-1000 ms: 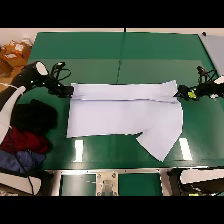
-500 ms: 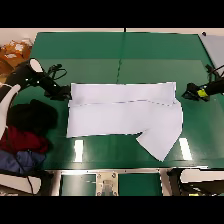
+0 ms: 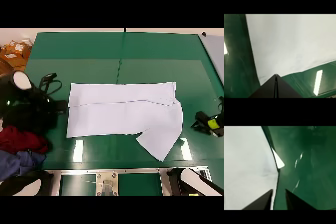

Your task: Fold the shirts.

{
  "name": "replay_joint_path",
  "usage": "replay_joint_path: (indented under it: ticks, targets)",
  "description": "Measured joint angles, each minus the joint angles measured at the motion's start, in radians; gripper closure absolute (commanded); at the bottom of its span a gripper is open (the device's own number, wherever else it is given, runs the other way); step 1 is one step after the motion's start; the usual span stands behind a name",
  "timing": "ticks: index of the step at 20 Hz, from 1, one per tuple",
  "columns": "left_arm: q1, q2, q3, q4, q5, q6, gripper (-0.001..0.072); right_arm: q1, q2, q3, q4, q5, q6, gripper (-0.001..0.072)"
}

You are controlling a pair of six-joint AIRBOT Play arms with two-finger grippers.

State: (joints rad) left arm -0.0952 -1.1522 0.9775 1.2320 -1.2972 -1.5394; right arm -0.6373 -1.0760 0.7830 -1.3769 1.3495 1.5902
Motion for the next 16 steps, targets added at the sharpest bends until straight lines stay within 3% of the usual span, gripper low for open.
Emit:
replay_joint_path:
  ticks: [1,2,8,16]
  targets:
    - [-0.021,0.058,-0.065,0.0,0.033,-0.026,0.039,-0.005,0.028,-0.063,0.008,-0.013,0.012,0.0232]
    - [-0.041,0.103,-0.119,0.0,0.058,-0.053,0.0208,-0.009,0.049,-0.128,0.033,-0.033,0.02,0.0232]
    - [-0.13,0.235,-0.346,0.009,0.163,-0.208,0.0206,0.006,0.093,-0.36,0.266,-0.188,-0.058,0.0245]
    - [-0.393,0.256,-0.491,-0.007,0.401,-0.488,0.0205,0.043,0.098,-0.409,0.336,-0.253,-0.088,0.0245]
